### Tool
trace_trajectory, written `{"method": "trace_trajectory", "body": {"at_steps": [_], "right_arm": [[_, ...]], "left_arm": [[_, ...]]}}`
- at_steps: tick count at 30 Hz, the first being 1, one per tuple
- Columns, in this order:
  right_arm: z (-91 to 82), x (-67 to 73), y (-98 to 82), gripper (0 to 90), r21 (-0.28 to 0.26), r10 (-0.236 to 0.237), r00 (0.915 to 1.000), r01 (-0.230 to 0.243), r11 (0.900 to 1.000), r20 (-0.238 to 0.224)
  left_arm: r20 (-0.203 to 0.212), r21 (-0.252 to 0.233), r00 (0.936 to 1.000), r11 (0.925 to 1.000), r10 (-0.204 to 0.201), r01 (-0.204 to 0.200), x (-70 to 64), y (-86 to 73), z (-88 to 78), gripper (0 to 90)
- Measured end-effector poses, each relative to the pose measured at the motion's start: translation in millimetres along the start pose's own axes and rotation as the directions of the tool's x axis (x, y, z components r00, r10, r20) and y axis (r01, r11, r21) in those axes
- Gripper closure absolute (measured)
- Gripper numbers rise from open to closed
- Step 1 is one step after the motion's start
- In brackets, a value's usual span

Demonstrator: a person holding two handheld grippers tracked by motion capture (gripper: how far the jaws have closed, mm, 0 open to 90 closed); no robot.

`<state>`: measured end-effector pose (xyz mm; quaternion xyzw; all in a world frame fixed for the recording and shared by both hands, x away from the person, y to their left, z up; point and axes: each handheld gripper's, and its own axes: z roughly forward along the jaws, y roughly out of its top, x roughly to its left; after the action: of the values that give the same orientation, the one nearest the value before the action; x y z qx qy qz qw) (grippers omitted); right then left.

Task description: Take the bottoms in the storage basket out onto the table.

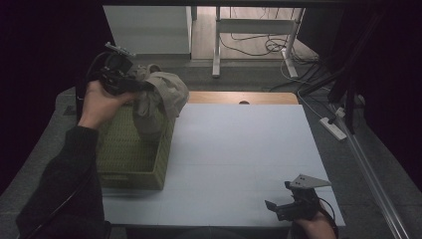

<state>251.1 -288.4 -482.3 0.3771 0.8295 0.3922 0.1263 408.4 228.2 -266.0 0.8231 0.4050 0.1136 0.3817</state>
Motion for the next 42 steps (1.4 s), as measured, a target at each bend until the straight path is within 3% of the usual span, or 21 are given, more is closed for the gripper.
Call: {"method": "trace_trajectory", "body": {"at_steps": [20,42], "right_arm": [[-0.4,0.0,-0.1,0.7,-0.002,0.0,1.0,0.0,1.0,-0.003],[-1.0,-0.1,-0.5,0.7,-0.009,0.001,1.0,-0.002,1.0,-0.008]], "left_arm": [[0.078,-0.023,0.9959,0.9987,0.047,-0.045,-28.8,27.9,21.1,70.1],[0.166,-0.013,0.9809,0.9948,0.101,-0.101,-60.6,52.0,58.0,70.0]]}}
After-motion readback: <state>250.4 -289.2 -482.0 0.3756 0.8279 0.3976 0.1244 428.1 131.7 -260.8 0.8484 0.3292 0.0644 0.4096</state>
